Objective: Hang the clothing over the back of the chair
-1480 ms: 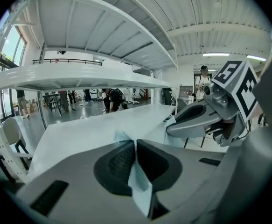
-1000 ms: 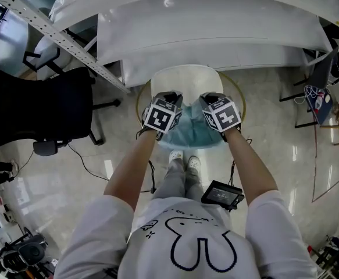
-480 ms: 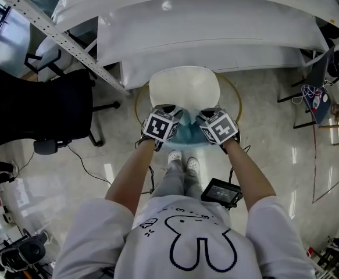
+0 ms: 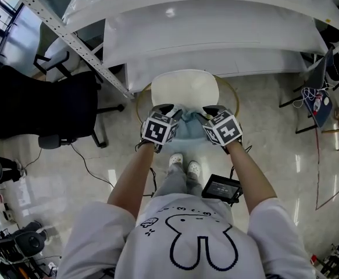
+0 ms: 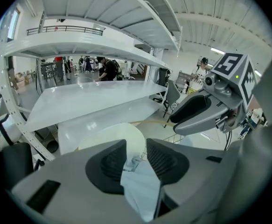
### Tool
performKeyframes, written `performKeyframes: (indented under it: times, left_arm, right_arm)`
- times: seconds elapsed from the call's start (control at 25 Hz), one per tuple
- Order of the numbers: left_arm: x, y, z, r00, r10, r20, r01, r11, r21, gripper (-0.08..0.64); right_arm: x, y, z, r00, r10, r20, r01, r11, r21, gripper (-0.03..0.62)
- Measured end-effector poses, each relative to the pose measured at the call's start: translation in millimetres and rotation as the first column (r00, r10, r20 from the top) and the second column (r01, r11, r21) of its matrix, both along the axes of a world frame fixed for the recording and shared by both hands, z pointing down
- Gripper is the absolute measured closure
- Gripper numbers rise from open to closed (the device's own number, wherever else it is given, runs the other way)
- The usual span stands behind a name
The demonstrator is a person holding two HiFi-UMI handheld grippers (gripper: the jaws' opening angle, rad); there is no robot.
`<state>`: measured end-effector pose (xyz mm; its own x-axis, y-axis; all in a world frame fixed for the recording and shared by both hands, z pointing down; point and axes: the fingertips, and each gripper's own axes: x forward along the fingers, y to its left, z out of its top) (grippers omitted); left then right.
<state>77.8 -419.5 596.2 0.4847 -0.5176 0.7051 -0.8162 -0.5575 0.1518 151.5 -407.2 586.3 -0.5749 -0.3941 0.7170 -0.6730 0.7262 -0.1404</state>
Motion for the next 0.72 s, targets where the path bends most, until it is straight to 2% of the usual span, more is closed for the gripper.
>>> performKeyframes:
  times: [0.2,0.32,0.36,0.72]
  left_arm:
    - [11,15,-30,1.000,-0.018,-0.015,0.019,0.998,0.068,0.396]
    - [19,27,-52,0.999,-0.024,-0.037,0.028,0.993,0.118,0.400]
    - [21,31,-59,0.999,-0.025,-0.042,0.030,0.990,0.138,0.414]
    - [18,58,-103,0.995,-0.031,-0.099,0.056,0.962,0.266,0.538]
  right_arm:
    - [2,12,-33,0.999,-0.009,0.041,0.006,0.997,0.071,0.497]
    - [5,22,-56,0.997,-0.005,0.081,-0.004,0.994,0.110,0.532]
    - [5,25,-62,0.996,-0.006,0.092,-0.006,0.992,0.126,0.596]
    - [-7,57,-99,0.988,0.000,0.154,-0.034,0.976,0.216,0.601]
